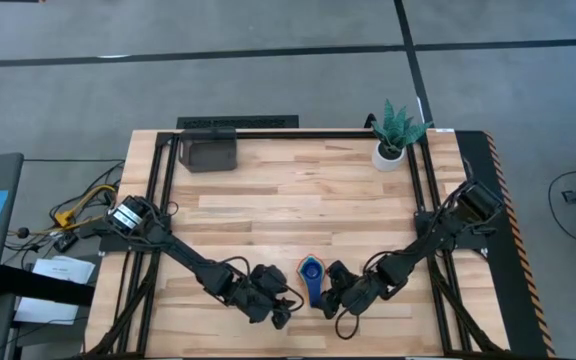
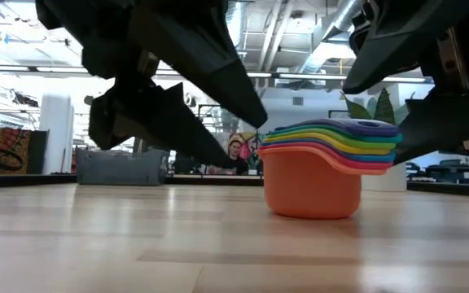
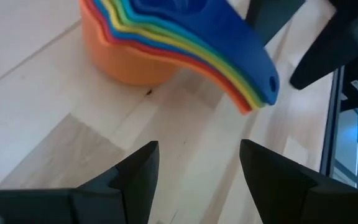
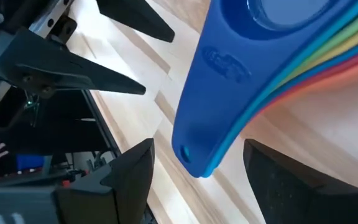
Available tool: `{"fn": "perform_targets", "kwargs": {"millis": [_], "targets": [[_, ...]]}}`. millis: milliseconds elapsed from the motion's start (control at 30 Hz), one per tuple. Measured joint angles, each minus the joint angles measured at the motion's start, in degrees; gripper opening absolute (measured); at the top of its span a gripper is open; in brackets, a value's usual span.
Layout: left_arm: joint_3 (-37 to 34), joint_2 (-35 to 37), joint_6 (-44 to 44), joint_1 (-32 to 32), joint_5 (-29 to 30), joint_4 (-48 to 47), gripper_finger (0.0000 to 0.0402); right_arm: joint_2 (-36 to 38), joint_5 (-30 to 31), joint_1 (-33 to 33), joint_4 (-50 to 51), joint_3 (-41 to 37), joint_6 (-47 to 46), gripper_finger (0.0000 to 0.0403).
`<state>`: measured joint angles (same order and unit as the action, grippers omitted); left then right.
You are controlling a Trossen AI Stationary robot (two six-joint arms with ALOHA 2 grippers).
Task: Nest measuring cups in basket
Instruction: Adjust the nested measuring cups
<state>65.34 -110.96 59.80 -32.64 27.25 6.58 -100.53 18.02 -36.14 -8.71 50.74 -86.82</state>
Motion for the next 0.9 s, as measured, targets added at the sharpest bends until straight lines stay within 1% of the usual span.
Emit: {"fn": "perform_targets", "kwargs": {"millis": [300,433,633,800,900], "targets": [[0.0,0.0,-3.6,1.35,-0.05,1.48,0.0212,0.0,0.02,1.35,-0.15,0.0,1.81,0.0272],[0.0,-0.02,-7.29,2.19,-0.63,4.08,0.0212,0.0,-0.06,2.4,-0.13,-0.02,1.77,0.0272],[0.0,-0.02,-9.72,3.84,-2.41,6.98,0.0212,0.0,-2.9,3.9,-0.37,-0.02,-0.03,0.0272],[0.02,-0.02,-9.62,4.8,-5.09,6.98,0.0212,0.0,-5.99,4.87,-0.31,-0.04,-0.5,0.0271],[0.02,-0.02,-7.14,5.0,-6.49,6.89,0.0212,0.0,-6.35,4.96,0.16,-0.04,-1.64,0.0271]]}}
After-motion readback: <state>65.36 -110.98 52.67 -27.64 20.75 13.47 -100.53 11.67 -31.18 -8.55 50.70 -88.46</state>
